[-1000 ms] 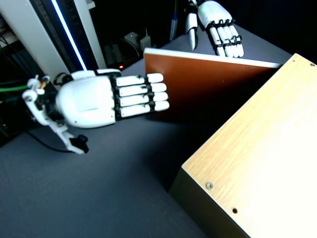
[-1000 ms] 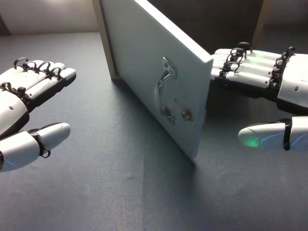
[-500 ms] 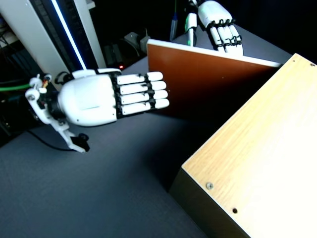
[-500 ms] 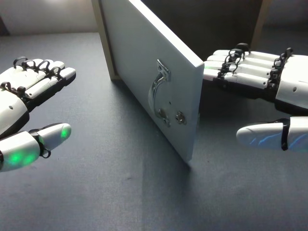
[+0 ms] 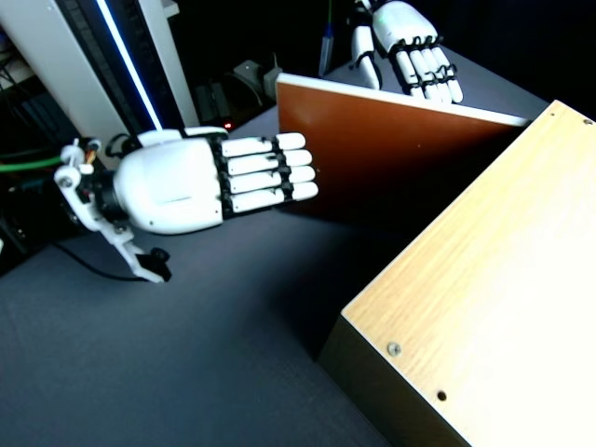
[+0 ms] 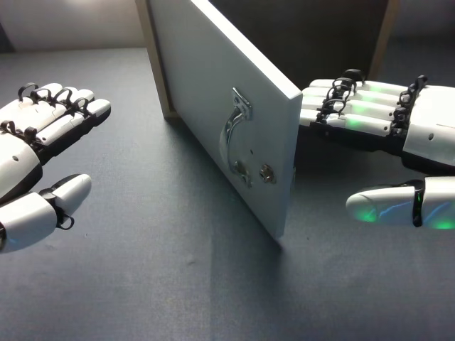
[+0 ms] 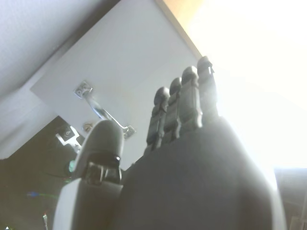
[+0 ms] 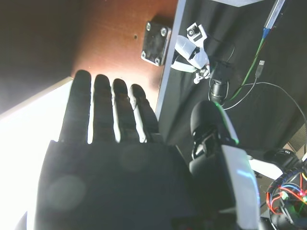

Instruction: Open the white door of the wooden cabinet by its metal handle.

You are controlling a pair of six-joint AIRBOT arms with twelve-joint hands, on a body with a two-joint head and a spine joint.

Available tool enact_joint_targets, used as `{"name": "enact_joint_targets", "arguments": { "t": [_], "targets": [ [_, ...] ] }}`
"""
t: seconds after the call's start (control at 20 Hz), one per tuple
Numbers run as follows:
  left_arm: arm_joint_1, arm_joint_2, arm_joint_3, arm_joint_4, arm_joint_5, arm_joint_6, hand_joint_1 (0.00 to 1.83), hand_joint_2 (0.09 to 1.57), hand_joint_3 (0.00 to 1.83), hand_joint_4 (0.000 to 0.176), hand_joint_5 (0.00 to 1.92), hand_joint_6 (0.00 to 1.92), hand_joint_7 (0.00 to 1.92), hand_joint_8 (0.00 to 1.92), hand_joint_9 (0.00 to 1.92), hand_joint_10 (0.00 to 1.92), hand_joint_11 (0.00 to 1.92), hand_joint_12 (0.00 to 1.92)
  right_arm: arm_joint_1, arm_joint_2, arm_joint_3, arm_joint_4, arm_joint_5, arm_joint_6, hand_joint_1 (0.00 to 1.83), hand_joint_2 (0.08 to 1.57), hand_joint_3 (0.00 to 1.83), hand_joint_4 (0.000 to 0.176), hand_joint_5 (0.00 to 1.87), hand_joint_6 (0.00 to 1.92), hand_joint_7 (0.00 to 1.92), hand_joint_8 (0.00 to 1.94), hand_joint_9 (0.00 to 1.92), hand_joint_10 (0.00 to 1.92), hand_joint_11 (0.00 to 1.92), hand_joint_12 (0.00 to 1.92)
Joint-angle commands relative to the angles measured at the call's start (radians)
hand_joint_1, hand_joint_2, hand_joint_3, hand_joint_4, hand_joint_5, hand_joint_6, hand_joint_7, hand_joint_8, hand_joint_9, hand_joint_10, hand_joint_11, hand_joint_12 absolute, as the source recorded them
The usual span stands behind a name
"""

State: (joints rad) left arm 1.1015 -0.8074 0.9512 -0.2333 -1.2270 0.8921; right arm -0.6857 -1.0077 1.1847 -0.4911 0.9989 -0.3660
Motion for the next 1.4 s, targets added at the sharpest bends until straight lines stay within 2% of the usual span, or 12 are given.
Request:
{"name": "enact_joint_targets", "arguments": {
  "t": [0.0,0.1,0.15,0.2,0.35,0.4,0.5,0.65,1.0,1.35],
  "targets": [
    [-0.002,0.004,0.002,-0.009,-0.128,-0.001,0.07,1.57,0.25,0.0,0.06,0.0,0.0,0.0,0.0,0.0,0.02,0.01,0.016,-0.002,0.001,0.039,0.12,0.01,0.0,1.38,0.01,0.0,0.01,0.0,0.0,0.0,0.0,0.0,0.0,0.0],
    [-0.002,0.004,0.002,-0.009,-0.128,-0.001,0.08,1.57,0.25,0.0,0.06,0.0,0.0,0.0,0.0,0.0,0.02,0.01,0.016,-0.003,0.002,0.037,0.12,0.011,0.0,1.38,0.01,0.0,0.0,0.0,0.0,0.0,0.0,0.0,0.0,0.0],
    [-0.001,0.004,0.002,-0.012,-0.128,0.0,0.01,1.44,0.09,0.0,0.05,0.0,0.01,0.0,0.03,0.0,0.08,0.04,0.021,-0.01,0.002,0.024,0.12,0.019,0.0,1.37,0.0,0.0,0.0,0.0,0.0,0.0,0.0,0.0,0.0,0.0],
    [-0.001,0.004,0.002,-0.014,-0.128,0.002,0.0,1.47,0.02,0.0,0.08,0.0,0.06,0.01,0.09,0.01,0.12,0.07,0.023,-0.016,0.003,0.016,0.12,0.025,0.0,1.39,0.01,0.0,0.0,0.0,0.0,0.0,0.0,0.0,0.01,0.0],
    [-0.001,0.004,0.002,-0.014,-0.128,0.002,0.0,1.49,0.02,0.0,0.08,0.0,0.06,0.0,0.07,0.0,0.09,0.07,0.023,-0.016,0.003,0.016,0.12,0.025,0.0,1.39,0.01,0.0,0.0,0.0,0.0,0.0,0.0,0.0,0.0,0.0],
    [0.021,0.004,-0.007,-0.046,-0.16,0.004,0.0,1.49,0.02,0.0,0.08,0.0,0.05,0.01,0.07,0.01,0.09,0.07,0.125,-0.115,0.062,0.013,0.03,0.026,0.0,1.42,0.02,0.0,0.0,0.0,0.0,0.0,0.0,0.0,0.0,0.0],
    [0.032,0.006,-0.01,-0.051,-0.17,0.002,0.0,1.49,0.01,0.0,0.08,0.0,0.06,0.01,0.07,0.01,0.09,0.07,0.116,-0.085,0.062,0.076,0.0,-0.03,0.0,1.41,0.01,0.0,0.0,0.0,0.0,0.0,0.0,0.0,0.0,0.0],
    [0.041,0.008,-0.013,-0.057,-0.177,0.002,0.0,1.48,0.01,0.0,0.09,0.0,0.07,0.01,0.09,0.01,0.11,0.09,0.09,-0.05,0.063,0.127,-0.003,-0.055,0.0,1.4,0.01,0.0,0.0,0.0,0.0,0.0,0.0,0.0,0.0,0.0],
    [0.044,0.008,-0.013,-0.058,-0.182,0.001,0.0,1.48,0.0,0.0,0.08,0.0,0.05,0.0,0.07,0.0,0.08,0.09,0.089,-0.047,0.061,0.124,-0.003,-0.062,0.0,1.4,0.0,0.0,0.0,0.0,0.0,0.0,0.0,0.0,0.0,0.0],
    [0.044,0.007,-0.013,-0.058,-0.182,0.001,0.0,1.5,0.0,0.0,0.08,0.0,0.06,0.0,0.07,0.0,0.08,0.12,0.09,-0.046,0.024,0.044,0.002,-0.061,0.0,1.4,0.0,0.0,0.0,0.0,0.0,0.0,0.0,0.0,0.0,0.0]
  ]
}}
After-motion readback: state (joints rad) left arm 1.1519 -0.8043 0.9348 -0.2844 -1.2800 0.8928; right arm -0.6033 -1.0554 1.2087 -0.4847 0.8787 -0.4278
